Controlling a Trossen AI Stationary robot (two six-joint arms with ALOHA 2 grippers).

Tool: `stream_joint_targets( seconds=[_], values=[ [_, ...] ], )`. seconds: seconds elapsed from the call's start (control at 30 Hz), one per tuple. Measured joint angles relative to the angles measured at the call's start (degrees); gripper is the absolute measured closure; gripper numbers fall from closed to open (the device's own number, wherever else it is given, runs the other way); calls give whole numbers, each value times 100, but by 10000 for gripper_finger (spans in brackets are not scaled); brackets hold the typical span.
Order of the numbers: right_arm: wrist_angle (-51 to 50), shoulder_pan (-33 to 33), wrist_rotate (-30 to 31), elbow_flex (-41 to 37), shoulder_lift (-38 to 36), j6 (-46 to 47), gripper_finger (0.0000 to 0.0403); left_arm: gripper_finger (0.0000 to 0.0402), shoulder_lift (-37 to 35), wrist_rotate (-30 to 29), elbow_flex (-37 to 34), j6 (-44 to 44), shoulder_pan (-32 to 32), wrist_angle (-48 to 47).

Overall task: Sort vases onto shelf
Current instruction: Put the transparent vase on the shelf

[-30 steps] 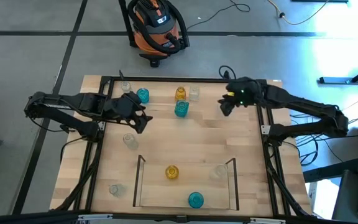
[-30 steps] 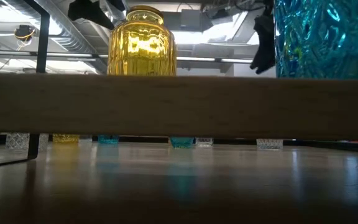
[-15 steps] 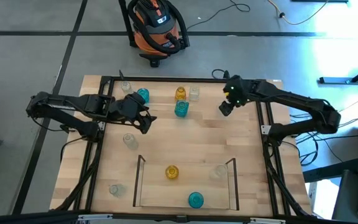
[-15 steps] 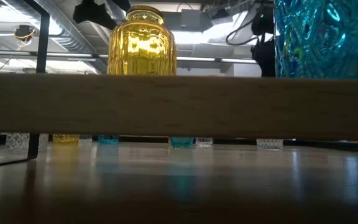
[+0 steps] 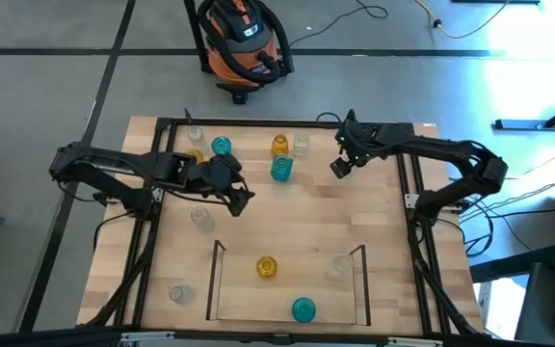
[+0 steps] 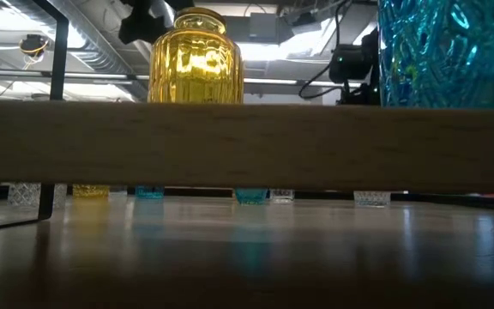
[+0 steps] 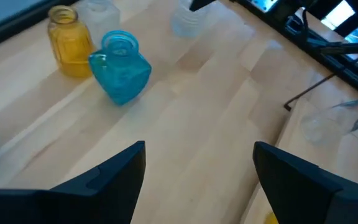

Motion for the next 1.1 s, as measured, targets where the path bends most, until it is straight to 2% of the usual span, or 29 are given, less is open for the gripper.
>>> stream_joint_targets(
  seconds=[0.17, 0.43, 0.6, 0.73, 0.87, 1.1],
  values=[
    [41, -106, -102, 9, 55, 21, 133, 113, 114, 4, 0, -4, -36, 44],
    [1, -97, -287, 13, 53, 19, 252, 113, 135, 17, 0, 2, -31, 38],
    [-105, -100, -364, 15, 6, 33, 252, 113, 136, 8, 0, 2, -31, 40],
    [-717, -97, -407, 190, -54, 36, 252, 113, 134, 6, 0, 4, -31, 38],
    [-1284, -77, -386, 639, -180, -95, 252, 113, 134, 2, 0, 4, -31, 39],
    [-1916, 403, -218, 1504, -522, -146, 252, 113, 134, -3, 0, 7, -31, 38]
  ],
)
